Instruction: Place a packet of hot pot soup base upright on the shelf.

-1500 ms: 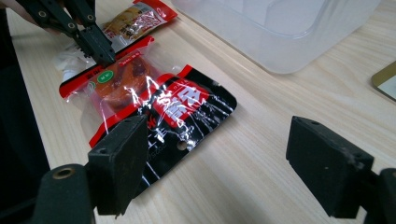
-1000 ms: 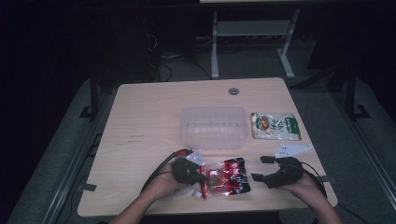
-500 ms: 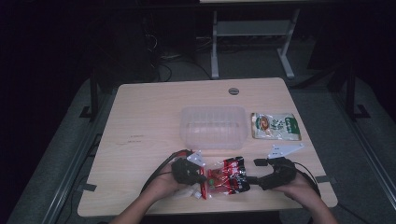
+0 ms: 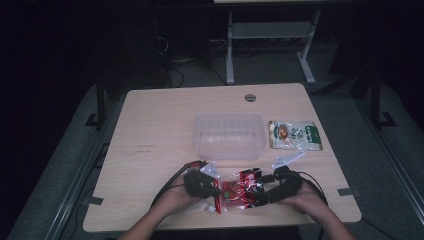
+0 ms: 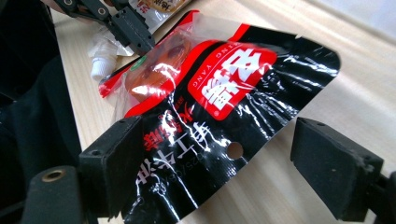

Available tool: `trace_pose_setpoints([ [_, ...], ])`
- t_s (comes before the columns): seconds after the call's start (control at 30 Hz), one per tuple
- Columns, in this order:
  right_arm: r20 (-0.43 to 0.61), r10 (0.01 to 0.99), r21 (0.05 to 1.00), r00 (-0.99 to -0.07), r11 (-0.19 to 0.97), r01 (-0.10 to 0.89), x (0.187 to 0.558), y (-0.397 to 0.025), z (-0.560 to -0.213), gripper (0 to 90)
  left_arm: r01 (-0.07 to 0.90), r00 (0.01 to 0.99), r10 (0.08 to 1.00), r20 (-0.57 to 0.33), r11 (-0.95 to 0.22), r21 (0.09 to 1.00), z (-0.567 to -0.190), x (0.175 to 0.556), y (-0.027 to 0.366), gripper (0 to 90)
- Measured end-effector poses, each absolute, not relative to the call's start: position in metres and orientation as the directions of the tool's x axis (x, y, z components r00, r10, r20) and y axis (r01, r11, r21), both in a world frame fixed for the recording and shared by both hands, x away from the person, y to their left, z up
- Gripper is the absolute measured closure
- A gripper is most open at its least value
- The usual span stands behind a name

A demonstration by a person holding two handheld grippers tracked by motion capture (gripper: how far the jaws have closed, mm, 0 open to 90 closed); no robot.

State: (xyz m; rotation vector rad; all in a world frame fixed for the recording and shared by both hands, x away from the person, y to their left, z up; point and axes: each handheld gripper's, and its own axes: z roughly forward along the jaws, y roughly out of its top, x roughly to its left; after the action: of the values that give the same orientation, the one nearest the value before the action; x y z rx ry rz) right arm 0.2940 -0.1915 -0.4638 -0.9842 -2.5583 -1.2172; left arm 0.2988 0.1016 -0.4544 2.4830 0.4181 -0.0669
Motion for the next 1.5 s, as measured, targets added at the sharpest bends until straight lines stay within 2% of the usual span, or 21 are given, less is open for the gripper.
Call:
trace_pose_setpoints([
  [0.4, 0.437, 0.446, 0.641, -0.781, 0.454, 0.619, 0.293, -0.184, -0.464, 24.4, 0.313, 0.948, 0.284, -0.143, -0.762, 0.567, -0.454, 0.299, 0.101, 89.9],
  [0.43, 0.429, 0.439, 0.656, -0.789, 0.45, 0.606, 0.292, -0.181, -0.462, 29.1, 0.313, 0.948, 0.283, -0.142, -0.762, 0.567, -0.454, 0.298, 0.101, 89.9],
  [0.5, 0.422, 0.438, 0.665, -0.794, 0.446, 0.6, 0.292, -0.18, -0.461, 30.8, 0.314, 0.948, 0.284, -0.142, -0.761, 0.567, -0.454, 0.298, 0.101, 89.9],
  [0.53, 0.418, 0.437, 0.678, -0.796, 0.433, 0.594, 0.292, -0.18, -0.459, 37.5, 0.313, 0.948, 0.284, -0.142, -0.762, 0.567, -0.454, 0.298, 0.101, 89.9],
  [0.57, 0.418, 0.437, 0.678, -0.796, 0.433, 0.594, 0.292, -0.18, -0.459, 37.5, 0.314, 0.948, 0.285, -0.143, -0.761, 0.568, -0.454, 0.298, 0.101, 89.9],
  [0.6, 0.404, 0.437, 0.693, -0.804, 0.427, 0.581, 0.292, -0.181, -0.456, 43.4, 0.314, 0.948, 0.285, -0.143, -0.761, 0.568, -0.454, 0.298, 0.101, 89.9],
  [0.67, 0.403, 0.438, 0.697, -0.804, 0.423, 0.58, 0.292, -0.181, -0.455, 46.4, 0.314, 0.948, 0.285, -0.143, -0.761, 0.568, -0.454, 0.298, 0.101, 90.0],
  [0.73, 0.392, 0.436, 0.712, -0.81, 0.413, 0.567, 0.293, -0.179, -0.453, 54.6, 0.315, 0.948, 0.286, -0.144, -0.761, 0.567, -0.454, 0.298, 0.101, 89.9],
  [0.97, 0.384, 0.435, 0.719, -0.814, 0.412, 0.56, 0.293, -0.175, -0.45, 66.3, 0.315, 0.948, 0.284, -0.145, -0.761, 0.567, -0.454, 0.299, 0.102, 89.9],
  [1.0, 0.382, 0.431, 0.72, -0.818, 0.416, 0.555, 0.294, -0.176, -0.45, 70.7, 0.316, 0.948, 0.284, -0.146, -0.761, 0.567, -0.454, 0.299, 0.102, 89.9],
  [1.33, 0.359, 0.394, 0.719, -0.846, 0.461, 0.52, 0.292, -0.174, -0.45, 86.8, 0.321, 0.946, 0.287, -0.15, -0.758, 0.568, -0.455, 0.299, 0.102, 89.9],
  [1.5, 0.353, 0.39, 0.721, -0.851, 0.466, 0.513, 0.293, -0.172, -0.45, 89.1, 0.322, 0.946, 0.287, -0.153, -0.756, 0.57, -0.455, 0.299, 0.102, 89.9],
])
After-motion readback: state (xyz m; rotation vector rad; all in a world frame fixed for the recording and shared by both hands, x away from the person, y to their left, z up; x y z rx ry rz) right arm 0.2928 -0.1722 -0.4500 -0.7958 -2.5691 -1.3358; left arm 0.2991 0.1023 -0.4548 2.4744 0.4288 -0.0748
